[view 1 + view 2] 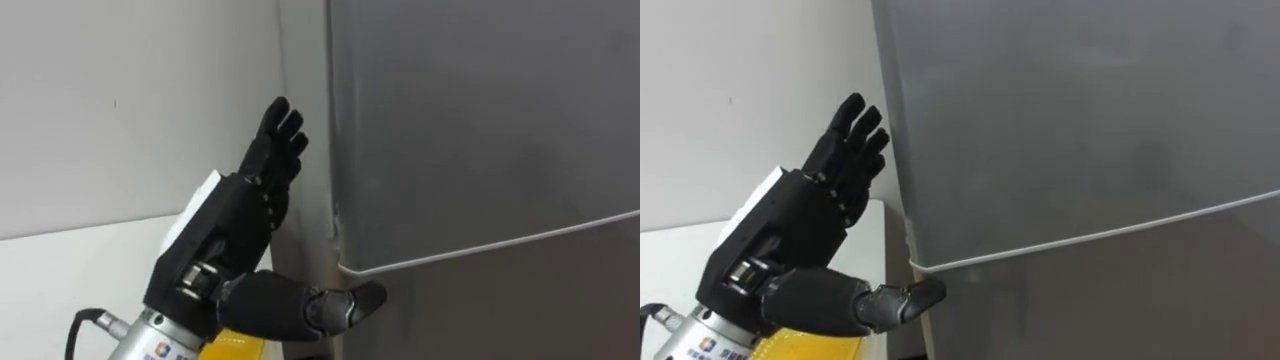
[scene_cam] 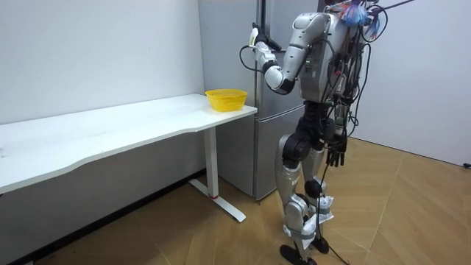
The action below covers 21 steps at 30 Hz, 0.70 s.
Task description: Retrieve from the upper fridge
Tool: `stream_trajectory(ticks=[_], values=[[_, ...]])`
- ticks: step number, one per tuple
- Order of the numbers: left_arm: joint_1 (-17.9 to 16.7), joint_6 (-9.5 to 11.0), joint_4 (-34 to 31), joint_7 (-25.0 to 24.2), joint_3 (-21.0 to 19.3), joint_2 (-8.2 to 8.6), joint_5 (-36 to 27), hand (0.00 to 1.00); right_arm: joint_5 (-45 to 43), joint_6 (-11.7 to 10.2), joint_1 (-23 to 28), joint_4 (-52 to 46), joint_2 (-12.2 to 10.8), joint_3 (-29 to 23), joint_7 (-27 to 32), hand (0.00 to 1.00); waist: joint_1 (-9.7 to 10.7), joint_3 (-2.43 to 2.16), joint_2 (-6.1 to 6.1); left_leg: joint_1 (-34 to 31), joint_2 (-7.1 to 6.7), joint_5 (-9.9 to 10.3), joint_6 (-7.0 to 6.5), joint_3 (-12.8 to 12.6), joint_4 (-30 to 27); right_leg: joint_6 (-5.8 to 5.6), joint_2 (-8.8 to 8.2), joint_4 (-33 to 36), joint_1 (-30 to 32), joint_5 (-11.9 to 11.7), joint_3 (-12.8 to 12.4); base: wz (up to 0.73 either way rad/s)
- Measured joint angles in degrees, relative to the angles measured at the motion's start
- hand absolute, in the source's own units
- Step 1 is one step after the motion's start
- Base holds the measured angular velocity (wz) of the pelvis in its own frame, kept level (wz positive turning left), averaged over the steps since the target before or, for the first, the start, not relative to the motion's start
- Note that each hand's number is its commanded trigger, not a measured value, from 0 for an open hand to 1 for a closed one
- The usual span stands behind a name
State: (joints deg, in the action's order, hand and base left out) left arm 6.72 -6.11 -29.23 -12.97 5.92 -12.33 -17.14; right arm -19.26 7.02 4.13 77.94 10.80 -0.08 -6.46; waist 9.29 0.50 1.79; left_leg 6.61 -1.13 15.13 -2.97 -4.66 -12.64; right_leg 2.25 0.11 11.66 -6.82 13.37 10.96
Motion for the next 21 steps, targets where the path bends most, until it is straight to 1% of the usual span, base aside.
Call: stream_trajectory(ticks=[7, 11, 14, 15, 16, 17, 21], values=[[0.11, -0.04, -0.11, -2.57, 1.45, -0.22, 0.64, 0.0, -0.8, 0.06, 0.0, 0.12, 0.59, 0.27, -0.48, 0.0, 0.37, 0.0, -0.03, 0.01, 0.09, -0.04, 0.06, -0.21, -0.21, 0.13, 0.04, -0.04, 0.03, -0.08, 0.02, 0.0], [0.23, -0.12, -0.16, -2.68, 2.01, -0.36, 1.38, 0.0, -0.83, 0.05, -0.03, 0.18, 0.57, 1.1, -0.69, 0.0, 0.45, -0.05, 0.0, -0.14, 0.14, -0.04, 0.05, -0.16, -0.79, 0.15, 0.11, -0.86, -0.04, -0.31, 0.09, 0.01], [0.29, -0.13, -0.19, -2.99, 2.0, -0.37, 1.73, 0.0, -0.96, 0.06, 0.1, 0.25, 0.57, 1.09, -0.69, 0.0, 0.51, -0.24, 0.02, -0.14, 0.14, -0.05, 0.05, 0.05, -0.79, 0.14, 0.11, -0.9, -0.1, -0.34, 0.19, 0.0], [0.29, -0.13, -0.3, -3.06, 2.01, -0.38, 1.72, 0.09, -0.91, 0.02, 0.28, 0.22, 0.56, 1.11, -0.69, 0.0, 0.56, -0.28, 0.05, -0.14, 0.14, -0.05, 0.05, 0.07, -0.78, 0.15, 0.1, -0.88, -0.13, -0.35, 0.23, 0.0], [0.29, -0.13, -0.38, -3.07, 2.01, -0.38, 1.72, 0.58, -0.91, 0.03, 0.27, 0.23, 0.56, 1.11, -0.71, 0.0, 0.56, -0.3, 0.06, -0.15, 0.14, -0.05, 0.05, 0.08, -0.78, 0.15, 0.1, -0.85, -0.13, -0.36, 0.23, 0.0], [0.29, -0.12, -0.55, -3.09, 2.01, -0.38, 1.72, 1.0, -0.91, 0.06, 0.29, 0.25, 0.56, 1.11, -0.77, 0.0, 0.57, -0.31, 0.07, -0.17, 0.14, -0.05, 0.05, 0.1, -0.78, 0.16, 0.11, -0.79, -0.16, -0.4, 0.24, 0.0], [0.31, -0.12, -0.63, -2.77, 1.79, -0.36, 1.72, 1.0, -0.91, -0.01, 0.25, 0.24, 0.56, 1.1, -0.76, 0.0, 0.76, -0.33, 0.06, -0.21, 0.14, -0.05, 0.05, 0.1, -0.75, 0.15, 0.11, -0.81, -0.18, -0.43, 0.3, 0.0]])
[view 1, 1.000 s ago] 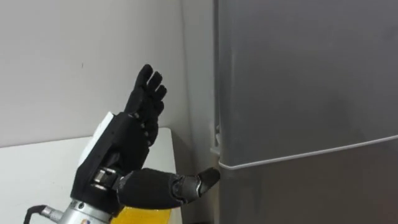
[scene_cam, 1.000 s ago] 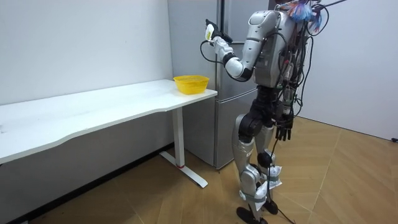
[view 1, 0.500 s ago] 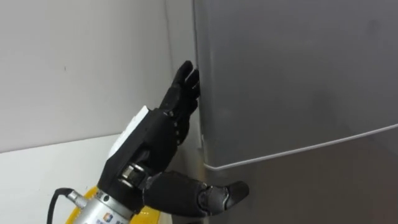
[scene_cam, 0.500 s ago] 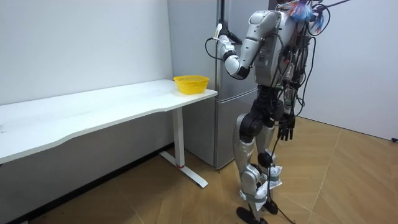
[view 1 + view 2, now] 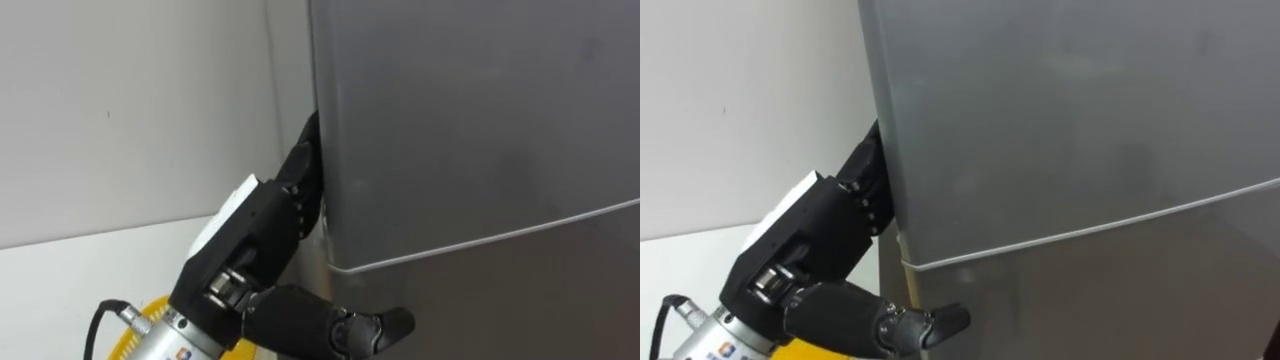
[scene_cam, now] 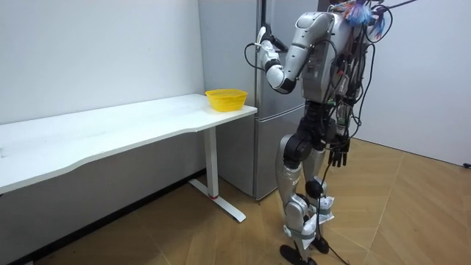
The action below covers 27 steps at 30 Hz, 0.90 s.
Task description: Retrieve from the upper fridge
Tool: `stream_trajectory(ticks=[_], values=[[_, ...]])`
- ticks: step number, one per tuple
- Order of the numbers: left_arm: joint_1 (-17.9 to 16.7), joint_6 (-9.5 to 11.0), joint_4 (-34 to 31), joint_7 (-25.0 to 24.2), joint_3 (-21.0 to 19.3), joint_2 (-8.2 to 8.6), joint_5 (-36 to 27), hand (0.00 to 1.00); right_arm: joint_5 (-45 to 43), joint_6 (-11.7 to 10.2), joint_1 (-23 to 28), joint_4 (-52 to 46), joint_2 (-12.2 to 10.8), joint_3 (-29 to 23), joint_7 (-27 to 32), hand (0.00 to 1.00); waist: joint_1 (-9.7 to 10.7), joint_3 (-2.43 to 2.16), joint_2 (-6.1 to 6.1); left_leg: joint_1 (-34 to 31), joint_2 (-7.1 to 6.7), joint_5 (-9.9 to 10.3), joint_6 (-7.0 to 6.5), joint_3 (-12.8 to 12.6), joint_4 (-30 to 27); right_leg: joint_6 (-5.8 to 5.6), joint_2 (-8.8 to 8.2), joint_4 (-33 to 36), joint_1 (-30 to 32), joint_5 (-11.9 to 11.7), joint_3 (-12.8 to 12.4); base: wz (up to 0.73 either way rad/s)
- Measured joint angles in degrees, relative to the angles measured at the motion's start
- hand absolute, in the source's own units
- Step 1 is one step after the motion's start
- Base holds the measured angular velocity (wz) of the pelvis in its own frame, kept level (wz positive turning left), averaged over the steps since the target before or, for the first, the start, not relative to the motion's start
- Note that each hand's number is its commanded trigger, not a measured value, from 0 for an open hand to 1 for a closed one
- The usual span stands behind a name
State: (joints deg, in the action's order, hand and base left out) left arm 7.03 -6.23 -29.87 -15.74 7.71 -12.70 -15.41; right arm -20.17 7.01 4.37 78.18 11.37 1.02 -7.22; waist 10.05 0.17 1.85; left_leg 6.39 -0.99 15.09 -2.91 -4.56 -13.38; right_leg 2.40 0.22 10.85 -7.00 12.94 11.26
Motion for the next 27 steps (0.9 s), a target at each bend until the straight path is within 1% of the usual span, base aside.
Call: stream_trajectory(ticks=[1, 2, 3, 4, 5, 6, 9, 11, 22, 27], values=[[0.0, 0.0, 0.0, 0.15, -0.26, 0.02, 0.01, 0.79, -0.03, 0.0, 0.0, 0.0, 0.0, 0.03, 0.0, 0.0, 0.0, -0.01, -0.03, -0.02, 0.0, 0.0, 0.0, -0.01, 0.0, 0.0, 0.0, -0.01, 0.01, 0.0, 0.03, 0.0], [0.0, 0.0, 0.0, 0.59, -0.77, 0.13, -0.01, 0.55, -0.04, 0.02, -0.03, 0.01, 0.0, 0.11, 0.0, 0.0, -0.03, -0.02, -0.07, -0.08, 0.0, 0.0, 0.0, 0.02, 0.01, 0.0, 0.0, -0.09, 0.03, 0.0, 0.03, 0.0], [0.02, 0.01, 0.0, 0.77, -1.11, 0.24, 0.0, 0.4, -0.03, 0.02, -0.04, 0.01, 0.0, 0.13, 0.0, 0.0, -0.04, -0.02, -0.11, -0.11, 0.0, 0.0, 0.0, 0.03, 0.01, -0.01, 0.0, -0.12, 0.04, 0.0, 0.04, 0.0], [0.29, 0.0, 0.0, 1.4, -1.81, 0.28, 0.0, 0.33, -0.03, 0.02, -0.06, 0.01, 0.0, 0.15, 0.01, 0.0, -0.06, -0.04, -0.19, -0.15, -0.01, 0.0, 0.0, 0.04, 0.01, -0.01, 0.0, -0.16, 0.05, -0.01, 0.06, 0.0], [0.81, 0.01, 0.0, 1.79, -2.06, 0.41, 0.0, 0.03, -0.02, 0.02, -0.08, 0.01, 0.0, 0.17, 0.03, 0.0, -0.14, -0.05, -0.23, -0.15, -0.02, 0.0, 0.0, 0.04, 0.01, -0.02, 0.0, -0.2, 0.05, -0.01, 0.03, 0.0], [1.45, 0.0, 0.0, 1.77, -1.75, 0.55, 0.02, 0.0, -0.01, 0.03, -0.08, 0.02, 0.01, 0.38, 0.09, 0.0, -0.38, -0.04, -0.26, -0.14, -0.04, 0.0, 0.0, 0.04, 0.01, -0.06, 0.0, -0.21, 0.07, -0.03, -0.04, 0.0], [1.79, 0.31, -0.28, 1.42, -0.34, 0.56, -0.14, 0.0, -0.01, 0.02, -0.17, 0.01, 0.02, 1.13, 0.12, 0.0, -0.89, -0.04, -0.26, -0.18, -0.07, 0.0, 0.0, 0.03, 0.01, -0.13, -0.03, -0.2, 0.09, -0.08, -0.09, 0.0], [1.86, 0.3, -0.5, 0.36, 1.91, 0.54, -0.15, 0.0, -0.01, -0.05, -0.62, 0.03, 0.01, 1.68, 0.11, 0.0, -0.83, -0.06, -0.23, -0.28, -0.09, 0.0, 0.0, 0.04, 0.0, -0.17, -0.05, -0.2, 0.15, -0.12, -0.08, 0.0], [1.88, 0.3, -0.77, -0.21, 1.96, 0.34, -0.15, 0.0, 0.06, -0.18, -0.74, 0.67, 0.01, 2.22, 0.4, 0.0, -0.92, -0.05, -0.25, -0.11, -0.04, -0.03, -0.06, -0.09, 0.0, -0.15, -0.04, -0.14, 0.1, -0.13, -0.14, 0.0], [1.88, 0.3, -0.77, -0.2, 1.98, 0.41, -0.16, 0.0, 0.1, -0.24, -0.77, 0.69, 0.03, 2.24, 0.81, 0.0, -0.96, -0.03, -0.27, 0.0, -0.02, -0.03, -0.06, -0.57, 0.05, -0.16, -0.04, -0.13, 0.14, -0.13, -0.34, 0.0]])
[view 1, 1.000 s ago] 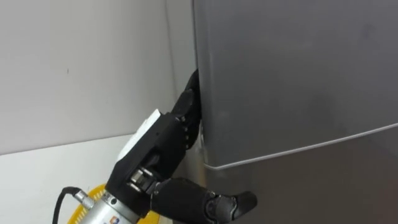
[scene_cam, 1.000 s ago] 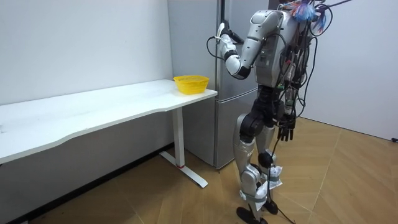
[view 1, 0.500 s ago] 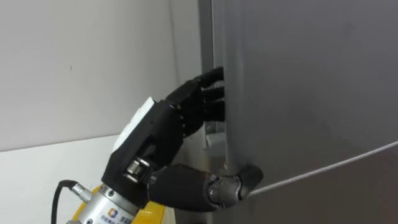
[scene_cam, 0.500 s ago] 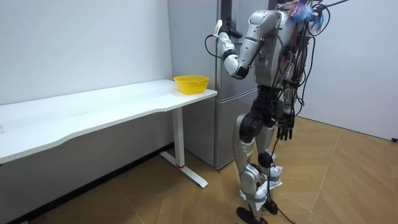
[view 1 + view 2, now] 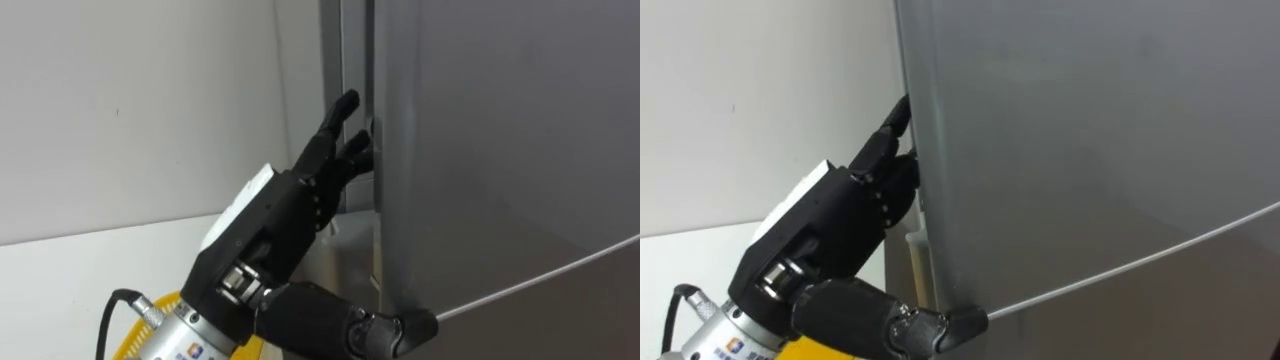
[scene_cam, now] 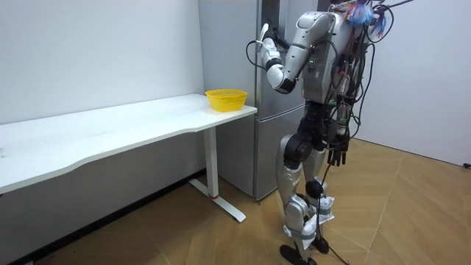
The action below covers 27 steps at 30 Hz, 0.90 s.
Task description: Retrieve from the upper fridge
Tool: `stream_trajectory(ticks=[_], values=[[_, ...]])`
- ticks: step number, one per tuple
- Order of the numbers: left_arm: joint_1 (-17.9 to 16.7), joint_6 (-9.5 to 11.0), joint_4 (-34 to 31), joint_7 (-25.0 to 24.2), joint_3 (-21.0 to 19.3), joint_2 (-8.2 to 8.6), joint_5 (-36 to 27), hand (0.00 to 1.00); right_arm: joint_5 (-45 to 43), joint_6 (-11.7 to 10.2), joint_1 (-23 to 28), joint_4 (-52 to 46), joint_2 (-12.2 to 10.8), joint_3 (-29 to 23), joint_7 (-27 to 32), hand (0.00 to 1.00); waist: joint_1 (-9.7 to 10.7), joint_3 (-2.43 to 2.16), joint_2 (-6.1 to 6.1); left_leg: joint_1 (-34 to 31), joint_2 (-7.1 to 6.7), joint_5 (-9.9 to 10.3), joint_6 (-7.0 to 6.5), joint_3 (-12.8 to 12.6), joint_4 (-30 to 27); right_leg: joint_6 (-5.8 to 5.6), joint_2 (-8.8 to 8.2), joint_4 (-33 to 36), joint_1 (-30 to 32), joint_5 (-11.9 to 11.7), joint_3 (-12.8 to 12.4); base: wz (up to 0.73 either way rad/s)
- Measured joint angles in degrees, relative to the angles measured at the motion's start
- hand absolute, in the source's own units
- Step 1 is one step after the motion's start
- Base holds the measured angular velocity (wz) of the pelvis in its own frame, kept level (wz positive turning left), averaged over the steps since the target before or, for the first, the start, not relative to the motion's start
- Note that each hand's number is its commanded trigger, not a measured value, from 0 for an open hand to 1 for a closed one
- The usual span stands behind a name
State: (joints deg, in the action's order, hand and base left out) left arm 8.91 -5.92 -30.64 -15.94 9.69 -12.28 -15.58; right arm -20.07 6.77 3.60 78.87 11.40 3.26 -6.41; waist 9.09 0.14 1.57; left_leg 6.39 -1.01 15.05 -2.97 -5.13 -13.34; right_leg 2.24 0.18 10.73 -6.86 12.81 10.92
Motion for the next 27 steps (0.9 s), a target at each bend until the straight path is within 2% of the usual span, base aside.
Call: stream_trajectory(ticks=[7, 15, 18, 23, 25, 27], values=[[0.0, 0.0, 0.0, 0.32, 0.02, -0.06, -0.05, 0.0, 0.63, 0.0, -0.01, 0.12, 0.05, 0.07, 0.02, 0.0, 0.03, -0.06, 0.18, 0.32, 0.03, 0.0, 0.0, -0.68, 0.11, -0.08, 0.09, -0.07, -0.06, -0.09, -0.71, -0.03], [0.01, 0.0, 0.02, 1.44, -0.11, -0.72, -0.65, 0.0, 3.21, -1.28, 0.1, 1.22, 0.4, 0.12, 0.0, 0.0, 0.18, 0.13, 1.11, 0.37, 0.06, 0.0, -0.01, -1.74, 0.12, -0.32, 0.09, -0.05, -0.06, -0.47, -1.5, -0.04], [0.01, 0.0, 0.04, 1.48, -0.39, -0.7, -0.66, 0.0, 3.72, -1.81, 0.26, 1.38, 0.78, 0.03, 0.0, 0.0, 0.24, 0.35, 1.5, 0.43, 0.2, 0.0, -0.01, -2.68, 0.13, -0.34, 0.08, -0.03, -0.04, -0.49, -1.65, 0.0], [0.01, -0.02, 0.23, 1.46, 0.12, -0.75, -2.96, 0.0, 3.98, -1.72, 0.11, 1.8, 1.03, 0.02, -0.04, 0.0, 1.23, 0.45, 1.54, 0.26, 0.2, -0.1, -0.19, -2.9, 0.58, -0.4, 0.09, -0.13, -0.02, -0.52, -1.66, 0.04], [0.01, -0.02, 0.21, 1.47, 0.07, -0.62, -2.95, 0.0, 4.03, -1.59, 0.24, 1.95, 1.27, -0.01, -0.04, 0.0, 1.75, 0.44, 1.6, 0.3, 0.27, -0.12, -0.24, -3.76, 0.6, -0.49, 0.05, -0.2, 0.18, -0.57, -1.8, 0.03], [0.02, -0.07, 0.22, 1.56, 0.09, -0.4, -2.92, 0.0, 4.03, -0.69, 0.18, 1.95, 1.47, -0.06, -0.18, 0.0, 1.97, 0.4, 1.68, 0.18, 0.27, -0.07, -0.34, -3.91, 0.63, -0.7, 0.04, -0.21, 0.42, -0.71, -2.18, -0.06]])
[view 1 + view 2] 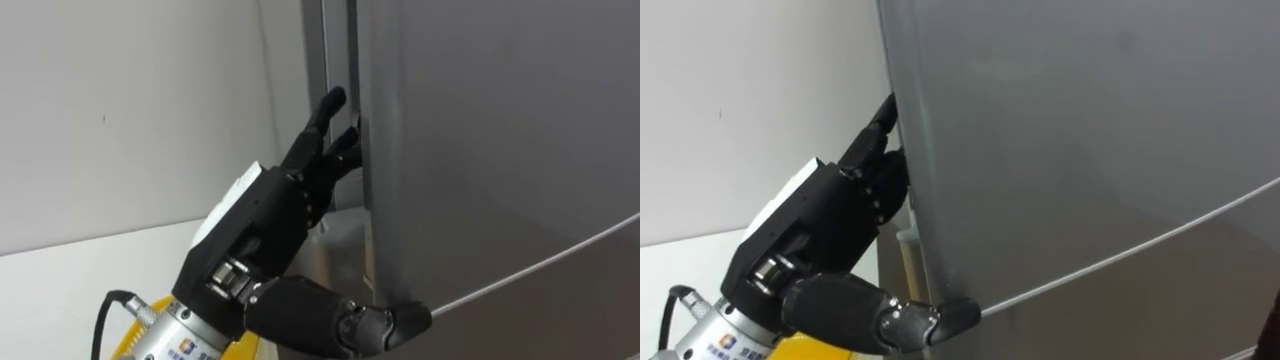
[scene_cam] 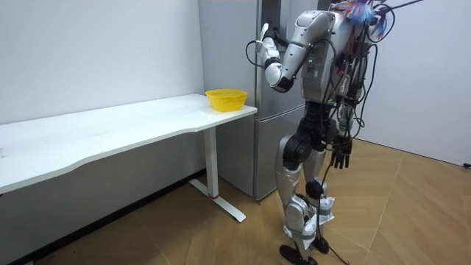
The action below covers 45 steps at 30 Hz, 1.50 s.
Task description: Retrieve from the upper fridge
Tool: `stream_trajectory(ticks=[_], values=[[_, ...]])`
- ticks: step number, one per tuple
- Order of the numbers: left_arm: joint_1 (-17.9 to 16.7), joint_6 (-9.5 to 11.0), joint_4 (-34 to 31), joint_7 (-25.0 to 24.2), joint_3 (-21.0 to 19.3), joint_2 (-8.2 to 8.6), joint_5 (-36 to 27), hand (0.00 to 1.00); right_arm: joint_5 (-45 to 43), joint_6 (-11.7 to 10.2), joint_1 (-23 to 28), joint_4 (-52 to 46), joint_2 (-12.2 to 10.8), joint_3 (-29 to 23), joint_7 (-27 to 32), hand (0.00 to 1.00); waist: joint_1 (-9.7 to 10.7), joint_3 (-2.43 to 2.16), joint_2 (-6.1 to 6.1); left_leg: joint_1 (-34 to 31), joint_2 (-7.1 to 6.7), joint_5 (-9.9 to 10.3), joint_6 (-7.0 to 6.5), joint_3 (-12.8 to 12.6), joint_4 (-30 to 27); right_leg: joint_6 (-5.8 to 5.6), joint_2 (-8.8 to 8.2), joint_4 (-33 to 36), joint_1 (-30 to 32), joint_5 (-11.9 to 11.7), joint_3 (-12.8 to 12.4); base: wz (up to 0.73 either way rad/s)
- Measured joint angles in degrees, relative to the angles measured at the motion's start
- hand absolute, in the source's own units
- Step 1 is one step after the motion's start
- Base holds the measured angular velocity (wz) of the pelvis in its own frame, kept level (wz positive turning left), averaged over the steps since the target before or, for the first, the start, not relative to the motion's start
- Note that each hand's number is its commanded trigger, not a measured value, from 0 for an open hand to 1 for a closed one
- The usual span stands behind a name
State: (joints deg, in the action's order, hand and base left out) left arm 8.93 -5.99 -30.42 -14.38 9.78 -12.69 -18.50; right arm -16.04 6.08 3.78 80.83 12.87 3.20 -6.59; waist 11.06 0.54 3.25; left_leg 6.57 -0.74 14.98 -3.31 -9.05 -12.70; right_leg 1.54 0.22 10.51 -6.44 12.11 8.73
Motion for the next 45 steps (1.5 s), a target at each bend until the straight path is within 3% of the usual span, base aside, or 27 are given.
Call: stream_trajectory(ticks=[6, 18, 22, 25, 31, 35, 40, 45], values=[[0.01, -0.25, 0.02, 0.29, 0.14, 0.48, 0.0, 0.0, 0.06, 1.5, 0.13, 0.45, 0.31, 0.04, -1.08, 0.0, 1.38, -0.07, 0.54, -0.02, -0.03, 0.3, -0.63, -0.15, 0.15, -0.49, -0.02, 0.16, 0.0, -0.64, -0.89, 0.0], [1.81, -0.25, 0.6, 0.64, 3.71, 0.84, -2.45, 0.0, 1.53, 1.51, -0.18, 0.28, 0.57, 0.19, -1.85, 0.0, 1.51, 0.19, 1.03, 0.16, -0.4, 0.02, -1.61, -0.15, 0.91, -1.21, -0.22, 0.15, 0.12, -1.61, -2.66, 0.02], [1.91, -0.24, 0.68, 0.63, 5.61, 1.18, -6.77, 0.0, 1.53, 1.51, -0.47, 0.1, 0.68, 0.2, -1.78, 0.0, 1.73, 0.06, 1.22, -0.31, -0.59, 0.0, -1.99, -0.68, 0.99, -1.54, -0.18, 0.19, 0.82, -1.84, -3.99, -0.06], [2.19, -0.24, 0.83, 0.11, 7.47, 1.35, -10.3, 0.0, 2.19, 1.53, -0.45, -0.14, 0.79, 0.13, -1.6, 0.0, 3.02, 0.06, 1.22, -0.65, -0.81, -0.01, -2.36, -0.74, 0.99, -1.69, -0.26, 0.16, 0.84, -1.93, -3.98, 0.01], [9.92, -0.35, 3.51, -3.22, 14.0, 1.7, -13.63, 0.0, 2.53, 1.5, -0.67, -0.77, 0.81, 0.13, -1.62, 0.0, 5.25, -0.04, 1.38, -0.89, -0.93, -0.01, -2.65, -2.47, 1.24, -1.99, -0.76, 0.22, 1.48, -2.1, -4.24, -0.16], [14.57, -0.68, 4.76, -8.59, 19.36, 2.15, -13.63, 0.0, 4.26, 1.55, -0.66, -0.76, 0.92, 0.18, -1.8, 0.0, 6.92, -0.05, 1.42, -0.72, -0.66, 0.01, -2.6, -3.83, 1.47, -2.01, -0.33, 0.13, 1.82, -2.09, -5.76, -0.19], [17.02, -2.34, 6.08, -12.41, 20.84, 2.26, -13.6, 0.0, 8.54, 1.53, -0.39, -0.85, 1.22, 0.17, -1.84, 0.0, 8.21, -0.17, 1.81, -0.83, -0.09, 0.1, -2.17, -5.32, 1.81, -1.72, 0.22, 0.44, 2.7, -2.26, -7.07, -0.19], [18.33, -3.28, 7.61, -13.83, 20.83, 1.93, -15.38, 0.0, 11.81, 1.54, -0.11, -1.02, 2.27, 0.17, -1.65, 0.0, 8.24, -0.19, 1.83, -0.87, 0.04, -0.08, -1.93, -5.96, 1.75, -1.41, 0.3, 0.42, 3.43, -2.14, -7.33, -0.07]])
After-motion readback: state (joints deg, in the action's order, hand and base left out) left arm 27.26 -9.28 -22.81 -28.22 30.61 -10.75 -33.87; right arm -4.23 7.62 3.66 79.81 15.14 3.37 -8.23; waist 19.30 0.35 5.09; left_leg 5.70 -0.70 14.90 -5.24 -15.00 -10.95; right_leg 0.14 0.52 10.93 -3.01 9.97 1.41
